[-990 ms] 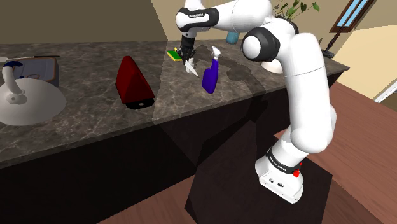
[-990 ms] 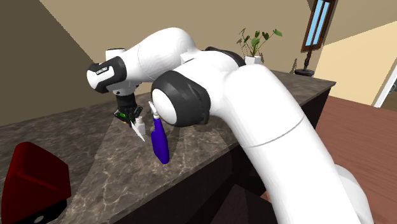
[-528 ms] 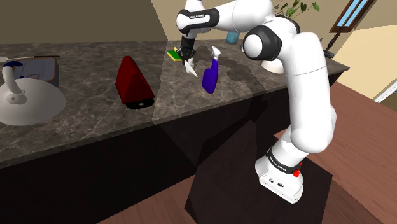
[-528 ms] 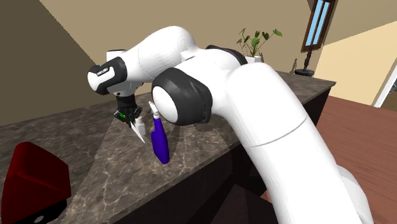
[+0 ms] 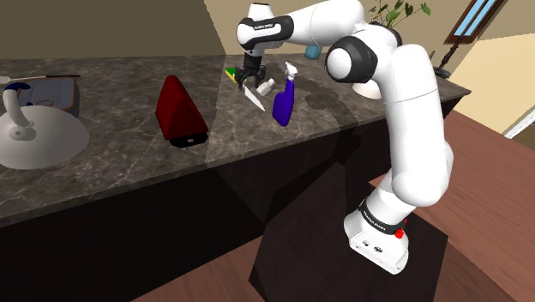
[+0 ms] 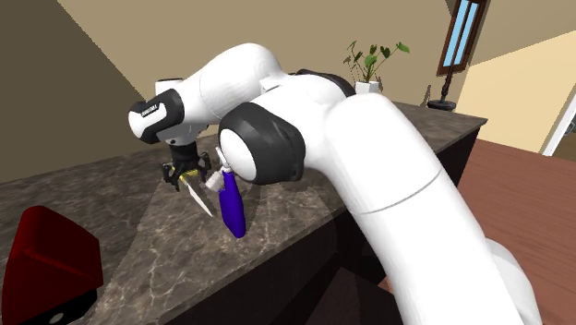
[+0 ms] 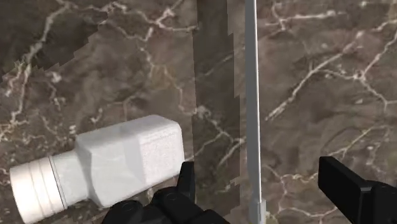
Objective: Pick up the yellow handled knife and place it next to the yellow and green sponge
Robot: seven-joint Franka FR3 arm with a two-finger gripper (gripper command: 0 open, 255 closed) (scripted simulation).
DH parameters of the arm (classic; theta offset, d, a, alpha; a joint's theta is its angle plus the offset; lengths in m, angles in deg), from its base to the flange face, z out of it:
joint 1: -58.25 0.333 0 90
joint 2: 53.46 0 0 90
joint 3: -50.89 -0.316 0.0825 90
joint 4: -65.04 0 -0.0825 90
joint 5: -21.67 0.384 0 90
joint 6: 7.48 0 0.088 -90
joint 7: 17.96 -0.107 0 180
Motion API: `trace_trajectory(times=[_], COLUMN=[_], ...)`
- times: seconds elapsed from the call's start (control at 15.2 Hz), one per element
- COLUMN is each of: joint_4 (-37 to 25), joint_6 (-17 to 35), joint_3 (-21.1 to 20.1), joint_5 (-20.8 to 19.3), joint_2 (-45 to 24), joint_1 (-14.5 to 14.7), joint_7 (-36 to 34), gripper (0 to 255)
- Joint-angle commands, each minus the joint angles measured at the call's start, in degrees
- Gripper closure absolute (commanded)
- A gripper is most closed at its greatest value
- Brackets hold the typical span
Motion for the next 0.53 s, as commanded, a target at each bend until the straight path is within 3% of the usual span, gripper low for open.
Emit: trace_trajectory(times=[0.0, 0.33, 0.46], joint_4=[0.4, -4.0, -4.0], joint_6=[-0.2, -6.6, -6.6], joint_3=[0.0, 0.4, 0.4], joint_5=[0.0, -0.6, -0.6], joint_2=[-1.1, 0.9, 0.9], joint_1=[-0.2, -0.5, -0.5], joint_7=[0.0, -0.3, -0.3], gripper=[0, 0, 0])
